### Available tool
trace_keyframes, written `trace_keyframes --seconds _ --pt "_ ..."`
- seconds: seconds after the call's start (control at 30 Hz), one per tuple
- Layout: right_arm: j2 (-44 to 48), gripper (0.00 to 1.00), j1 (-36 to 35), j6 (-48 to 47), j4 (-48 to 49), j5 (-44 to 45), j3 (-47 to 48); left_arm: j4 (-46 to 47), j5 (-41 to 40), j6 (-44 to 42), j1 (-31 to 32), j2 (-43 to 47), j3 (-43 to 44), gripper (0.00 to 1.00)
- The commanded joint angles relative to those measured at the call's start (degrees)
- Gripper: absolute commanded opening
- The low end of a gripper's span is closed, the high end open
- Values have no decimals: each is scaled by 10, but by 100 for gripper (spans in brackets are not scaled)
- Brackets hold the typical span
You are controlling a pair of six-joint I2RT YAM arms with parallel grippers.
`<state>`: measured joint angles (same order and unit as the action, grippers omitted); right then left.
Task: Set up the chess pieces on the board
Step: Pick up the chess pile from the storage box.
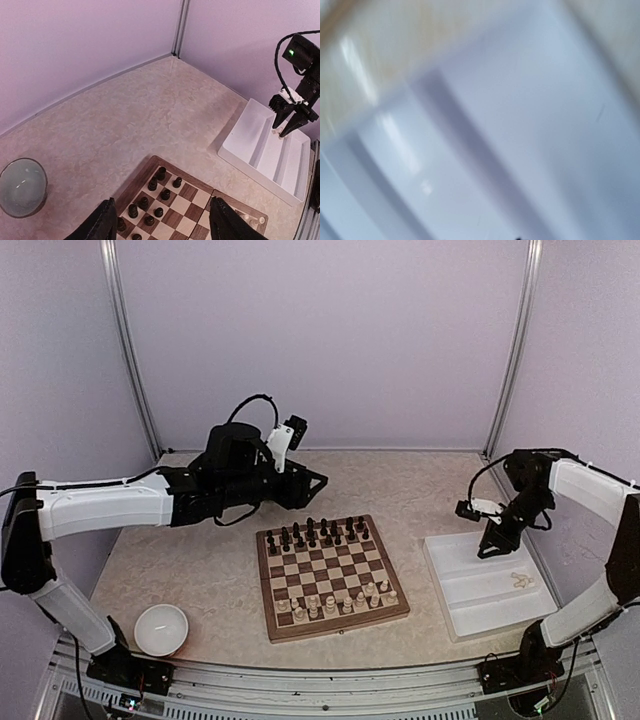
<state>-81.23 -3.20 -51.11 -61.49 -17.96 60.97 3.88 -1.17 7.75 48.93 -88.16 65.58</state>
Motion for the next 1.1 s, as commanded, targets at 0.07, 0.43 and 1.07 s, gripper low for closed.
trace_keyframes --seconds 0.07,0.43,1.07 --pt "33 29 122 -92 -22 90 -88 46 53 -19 17 -66 28 63" --pt "-12 27 218 -94 9 149 -75 70 85 -33 17 -113 29 63" --pt "-90 22 219 -79 103 171 -91 79 91 -22 13 -77 -14 63"
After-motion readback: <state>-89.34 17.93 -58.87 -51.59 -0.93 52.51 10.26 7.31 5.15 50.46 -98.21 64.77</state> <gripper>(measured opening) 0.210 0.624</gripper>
